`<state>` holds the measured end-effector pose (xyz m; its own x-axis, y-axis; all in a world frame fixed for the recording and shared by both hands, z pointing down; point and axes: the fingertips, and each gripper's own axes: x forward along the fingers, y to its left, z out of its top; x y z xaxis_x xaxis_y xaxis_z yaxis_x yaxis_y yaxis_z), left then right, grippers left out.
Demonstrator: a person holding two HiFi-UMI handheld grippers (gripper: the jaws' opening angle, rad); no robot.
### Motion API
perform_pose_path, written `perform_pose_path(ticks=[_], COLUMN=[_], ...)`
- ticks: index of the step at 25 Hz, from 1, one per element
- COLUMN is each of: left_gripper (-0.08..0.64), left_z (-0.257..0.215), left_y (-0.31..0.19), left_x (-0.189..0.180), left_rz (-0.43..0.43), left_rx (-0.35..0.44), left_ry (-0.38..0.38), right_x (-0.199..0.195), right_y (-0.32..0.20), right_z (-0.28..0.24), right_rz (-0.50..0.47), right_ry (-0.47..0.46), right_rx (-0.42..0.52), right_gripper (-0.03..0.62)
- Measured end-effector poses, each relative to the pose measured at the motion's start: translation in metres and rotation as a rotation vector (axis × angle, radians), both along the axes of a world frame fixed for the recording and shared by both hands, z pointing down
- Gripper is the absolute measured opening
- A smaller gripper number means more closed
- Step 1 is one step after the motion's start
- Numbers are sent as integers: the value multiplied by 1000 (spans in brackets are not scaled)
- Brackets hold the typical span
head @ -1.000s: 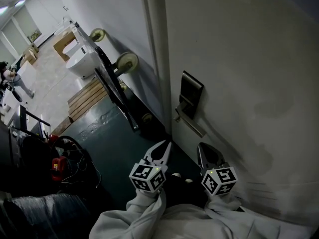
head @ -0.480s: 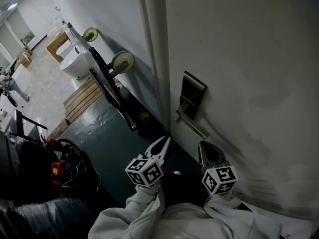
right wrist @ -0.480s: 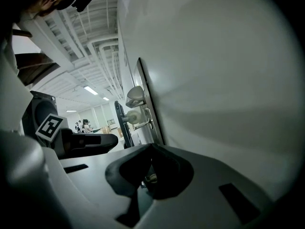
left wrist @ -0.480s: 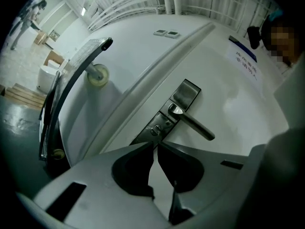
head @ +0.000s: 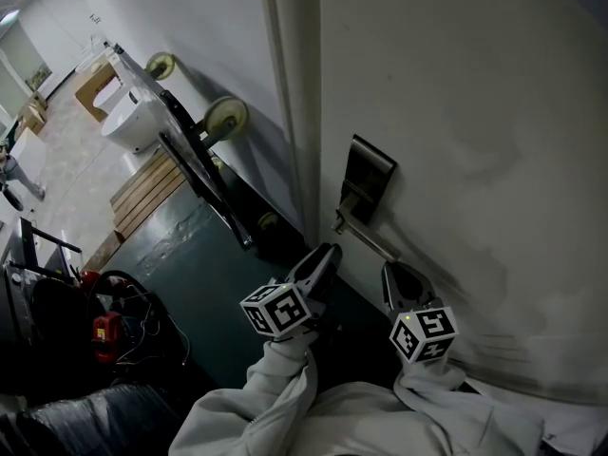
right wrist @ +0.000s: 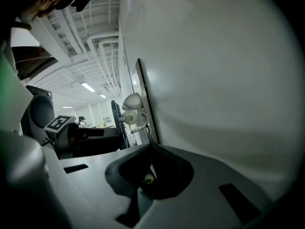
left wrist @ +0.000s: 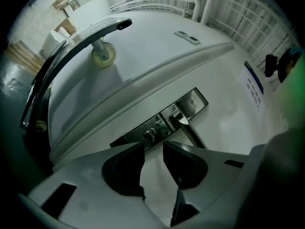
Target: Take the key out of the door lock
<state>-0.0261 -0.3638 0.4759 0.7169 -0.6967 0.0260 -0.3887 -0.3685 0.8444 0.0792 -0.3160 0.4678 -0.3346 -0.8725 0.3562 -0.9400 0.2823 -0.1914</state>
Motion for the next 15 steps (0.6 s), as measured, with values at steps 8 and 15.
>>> perform_pose_path(ticks=[8, 15], left_gripper=[120, 118], left_z=[0, 0], left_y=[-23, -42], left_x=[14, 18], left_rz=[1, -32], left_rx=[-123, -147], left_ry=[246, 265], right_x=[0, 3], right_y=[-2, -3], right_z=[2, 2], right_rz=[-13, -15], right_ry=[17, 21], right_rx=[-6, -10], right_gripper=[43, 43])
